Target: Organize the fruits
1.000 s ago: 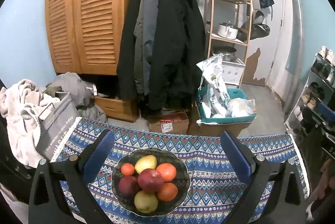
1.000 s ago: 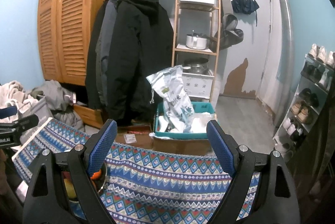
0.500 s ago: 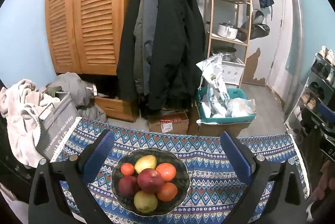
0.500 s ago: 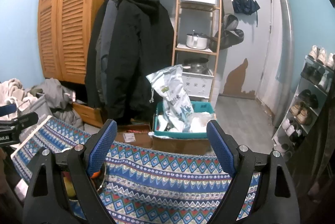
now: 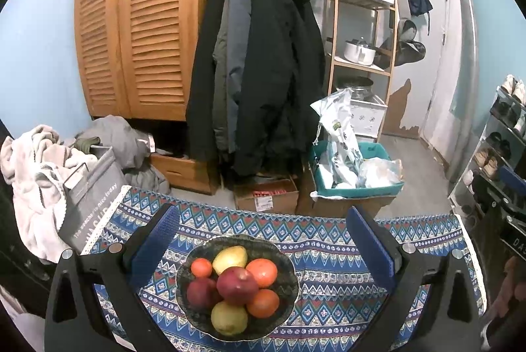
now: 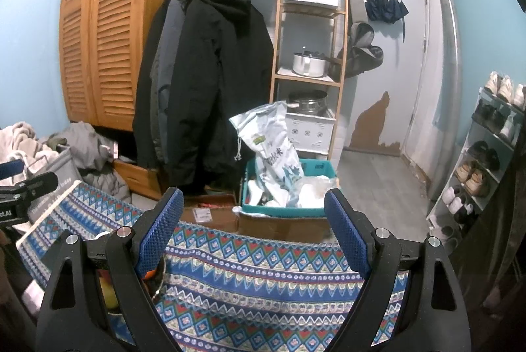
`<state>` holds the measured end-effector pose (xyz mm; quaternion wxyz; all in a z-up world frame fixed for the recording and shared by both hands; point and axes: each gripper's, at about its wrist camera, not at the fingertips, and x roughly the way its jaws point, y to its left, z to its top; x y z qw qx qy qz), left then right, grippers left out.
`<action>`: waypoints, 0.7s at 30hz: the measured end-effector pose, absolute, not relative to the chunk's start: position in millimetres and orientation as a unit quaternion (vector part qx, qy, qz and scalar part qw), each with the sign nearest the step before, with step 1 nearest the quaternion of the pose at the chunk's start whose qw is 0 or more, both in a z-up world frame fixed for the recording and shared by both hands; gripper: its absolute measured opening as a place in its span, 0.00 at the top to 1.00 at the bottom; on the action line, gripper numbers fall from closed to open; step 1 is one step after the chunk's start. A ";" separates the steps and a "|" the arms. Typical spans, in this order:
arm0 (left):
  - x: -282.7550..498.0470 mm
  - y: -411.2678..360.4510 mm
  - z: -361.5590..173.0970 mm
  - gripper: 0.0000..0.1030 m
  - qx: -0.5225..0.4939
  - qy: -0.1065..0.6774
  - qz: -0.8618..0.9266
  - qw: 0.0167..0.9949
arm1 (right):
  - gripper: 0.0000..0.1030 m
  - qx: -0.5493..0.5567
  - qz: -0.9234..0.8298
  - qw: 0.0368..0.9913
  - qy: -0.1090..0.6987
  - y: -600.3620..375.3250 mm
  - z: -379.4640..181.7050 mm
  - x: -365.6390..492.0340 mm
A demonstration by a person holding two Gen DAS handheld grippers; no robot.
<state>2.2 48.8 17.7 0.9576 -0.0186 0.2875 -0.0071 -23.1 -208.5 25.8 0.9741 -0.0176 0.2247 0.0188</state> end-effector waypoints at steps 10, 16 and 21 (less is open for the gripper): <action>2.4 49.8 18.9 0.01 -0.019 0.289 0.006 0.957 | 0.16 -0.018 0.019 0.974 0.225 -208.3 25.9 -22.6; 4.3 49.2 17.7 0.01 -0.017 0.298 0.008 0.954 | 0.16 -0.018 0.018 0.974 0.226 -208.0 26.0 -22.5; 5.9 51.1 15.5 0.01 -0.024 0.307 0.008 0.951 | 0.16 -0.018 0.018 0.974 0.226 -208.0 26.1 -22.7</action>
